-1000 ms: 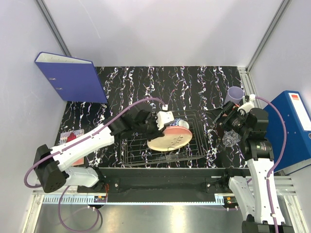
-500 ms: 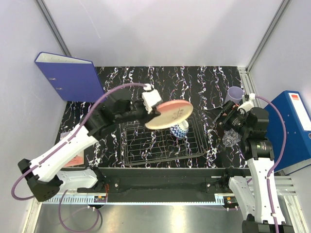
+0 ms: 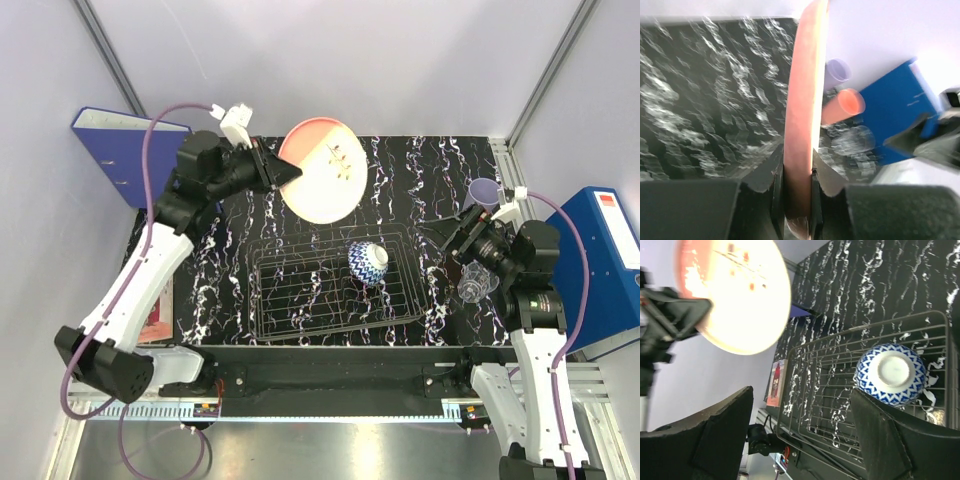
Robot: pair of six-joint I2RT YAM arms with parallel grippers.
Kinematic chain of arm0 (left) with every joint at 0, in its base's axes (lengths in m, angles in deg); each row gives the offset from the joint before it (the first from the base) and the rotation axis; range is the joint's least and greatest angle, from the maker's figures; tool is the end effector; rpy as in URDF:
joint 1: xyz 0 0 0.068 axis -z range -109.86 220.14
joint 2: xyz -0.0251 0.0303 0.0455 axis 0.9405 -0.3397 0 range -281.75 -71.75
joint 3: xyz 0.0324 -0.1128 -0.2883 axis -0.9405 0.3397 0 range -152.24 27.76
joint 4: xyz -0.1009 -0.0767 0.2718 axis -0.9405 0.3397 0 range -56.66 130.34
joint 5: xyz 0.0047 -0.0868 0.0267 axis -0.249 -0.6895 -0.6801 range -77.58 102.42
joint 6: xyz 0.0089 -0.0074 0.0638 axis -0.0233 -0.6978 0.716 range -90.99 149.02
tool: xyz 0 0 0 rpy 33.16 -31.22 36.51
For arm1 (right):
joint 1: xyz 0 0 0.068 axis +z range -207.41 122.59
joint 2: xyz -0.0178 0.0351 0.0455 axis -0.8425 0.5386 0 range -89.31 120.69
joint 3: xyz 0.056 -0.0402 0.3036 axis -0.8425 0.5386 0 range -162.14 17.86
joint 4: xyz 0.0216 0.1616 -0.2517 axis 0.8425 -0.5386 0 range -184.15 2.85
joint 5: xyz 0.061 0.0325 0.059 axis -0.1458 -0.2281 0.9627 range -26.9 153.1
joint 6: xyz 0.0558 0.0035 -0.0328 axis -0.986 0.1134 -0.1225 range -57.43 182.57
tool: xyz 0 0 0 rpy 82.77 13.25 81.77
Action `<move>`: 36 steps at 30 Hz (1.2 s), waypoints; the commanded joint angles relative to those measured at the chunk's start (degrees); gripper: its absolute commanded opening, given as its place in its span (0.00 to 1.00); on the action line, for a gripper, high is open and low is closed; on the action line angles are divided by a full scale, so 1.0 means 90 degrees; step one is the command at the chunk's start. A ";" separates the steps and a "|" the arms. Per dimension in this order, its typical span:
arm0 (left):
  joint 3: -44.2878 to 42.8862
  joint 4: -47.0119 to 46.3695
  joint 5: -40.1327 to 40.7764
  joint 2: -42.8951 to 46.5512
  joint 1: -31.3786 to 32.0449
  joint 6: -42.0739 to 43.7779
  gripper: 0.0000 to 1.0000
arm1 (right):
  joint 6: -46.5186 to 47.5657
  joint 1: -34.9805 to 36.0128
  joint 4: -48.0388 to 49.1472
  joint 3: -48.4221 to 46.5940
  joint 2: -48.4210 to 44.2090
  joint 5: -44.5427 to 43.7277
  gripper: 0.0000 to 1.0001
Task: Unload the mixed dishes from the dish rack
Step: Pick up the plate from the dish rack, then place the plate at the center of the board.
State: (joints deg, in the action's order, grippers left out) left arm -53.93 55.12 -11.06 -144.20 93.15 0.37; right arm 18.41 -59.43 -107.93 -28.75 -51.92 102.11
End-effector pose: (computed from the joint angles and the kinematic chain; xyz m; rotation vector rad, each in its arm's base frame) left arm 0.2851 -0.1430 0.4819 0.2185 1.8745 -0.9987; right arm 0.1631 0.0261 0.3802 0.2266 1.8545 1.1200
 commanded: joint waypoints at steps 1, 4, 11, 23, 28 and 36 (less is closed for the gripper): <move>0.0902 -0.3394 -0.1862 0.0160 -0.0271 -0.2977 0.00 | -0.0347 0.0059 0.0843 -0.0251 -0.0023 0.0402 0.85; 0.1176 -0.4322 -0.2205 -0.0017 -0.0271 -0.3642 0.00 | -0.0600 0.0107 0.1243 -0.0280 0.0103 0.0442 0.85; 0.1488 -0.4832 -0.2283 0.0051 -0.0271 -0.3985 0.00 | -0.0504 0.1139 0.1606 -0.0689 0.1157 -0.0299 0.84; 0.1703 -0.4725 -0.2332 0.0090 -0.0271 -0.3819 0.00 | 0.0024 0.2598 0.1829 -0.1823 0.2857 -0.1462 0.73; 0.1791 -0.4764 -0.2332 0.0081 -0.0271 -0.3829 0.00 | 0.0102 0.2705 0.1986 -0.1891 0.3121 -0.1833 0.28; 0.1656 -0.4035 -0.1973 0.0158 -0.0290 -0.3430 0.36 | 0.0151 0.2754 0.1957 -0.2027 0.3278 -0.2282 0.00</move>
State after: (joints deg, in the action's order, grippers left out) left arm -36.03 18.66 -31.02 -146.34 88.36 -34.93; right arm 12.48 -36.02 -89.88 -44.82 -24.47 91.81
